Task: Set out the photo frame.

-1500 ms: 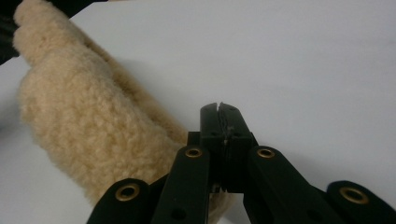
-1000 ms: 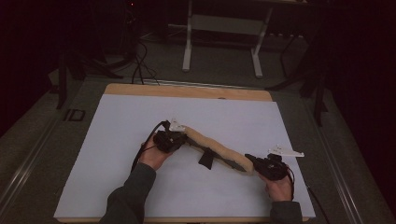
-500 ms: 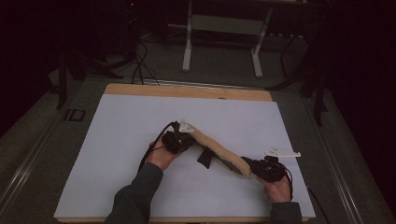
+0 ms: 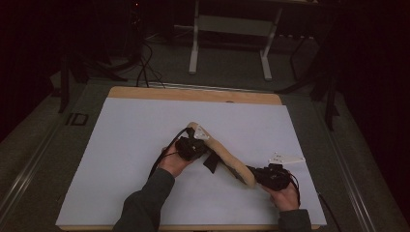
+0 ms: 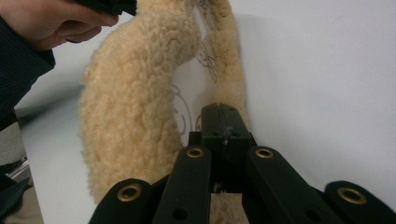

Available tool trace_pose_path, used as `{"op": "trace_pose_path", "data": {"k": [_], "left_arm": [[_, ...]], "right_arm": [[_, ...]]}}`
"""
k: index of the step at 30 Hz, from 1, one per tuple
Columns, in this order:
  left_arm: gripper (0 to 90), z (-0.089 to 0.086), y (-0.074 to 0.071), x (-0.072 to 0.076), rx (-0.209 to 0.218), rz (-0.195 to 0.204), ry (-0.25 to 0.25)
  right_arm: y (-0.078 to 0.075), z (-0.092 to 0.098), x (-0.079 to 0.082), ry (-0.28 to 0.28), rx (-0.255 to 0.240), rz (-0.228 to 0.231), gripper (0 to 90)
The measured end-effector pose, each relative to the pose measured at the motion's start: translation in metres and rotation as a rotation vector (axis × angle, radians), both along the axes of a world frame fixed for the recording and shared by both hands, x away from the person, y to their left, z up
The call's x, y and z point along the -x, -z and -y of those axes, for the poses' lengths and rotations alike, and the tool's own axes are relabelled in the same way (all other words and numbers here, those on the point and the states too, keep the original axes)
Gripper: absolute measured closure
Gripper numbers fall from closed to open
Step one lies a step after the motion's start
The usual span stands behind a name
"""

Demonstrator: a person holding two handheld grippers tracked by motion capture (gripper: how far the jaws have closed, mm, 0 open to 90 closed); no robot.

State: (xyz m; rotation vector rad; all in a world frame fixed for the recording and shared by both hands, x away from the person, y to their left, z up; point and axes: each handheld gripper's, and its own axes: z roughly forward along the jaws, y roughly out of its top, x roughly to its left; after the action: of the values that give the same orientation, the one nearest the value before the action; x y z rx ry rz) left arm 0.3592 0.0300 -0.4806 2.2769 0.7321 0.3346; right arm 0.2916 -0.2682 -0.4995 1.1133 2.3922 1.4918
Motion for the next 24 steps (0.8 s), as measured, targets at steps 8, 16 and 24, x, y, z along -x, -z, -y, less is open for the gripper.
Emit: {"op": "trace_pose_path", "data": {"k": [8,16,24], "left_arm": [[90.0,0.003,-0.003,0.002,0.021,-0.003,0.015],[90.0,0.004,-0.009,0.005,0.035,0.009,0.026],[90.0,0.007,-0.019,0.010,0.043,0.029,0.048]], "right_arm": [[0.000,-0.005,0.001,-0.034,0.004,-0.005,90.0],[0.000,-0.009,0.001,-0.059,0.010,-0.004,90.0],[0.000,-0.014,0.002,-0.079,0.019,-0.003,90.0]]}}
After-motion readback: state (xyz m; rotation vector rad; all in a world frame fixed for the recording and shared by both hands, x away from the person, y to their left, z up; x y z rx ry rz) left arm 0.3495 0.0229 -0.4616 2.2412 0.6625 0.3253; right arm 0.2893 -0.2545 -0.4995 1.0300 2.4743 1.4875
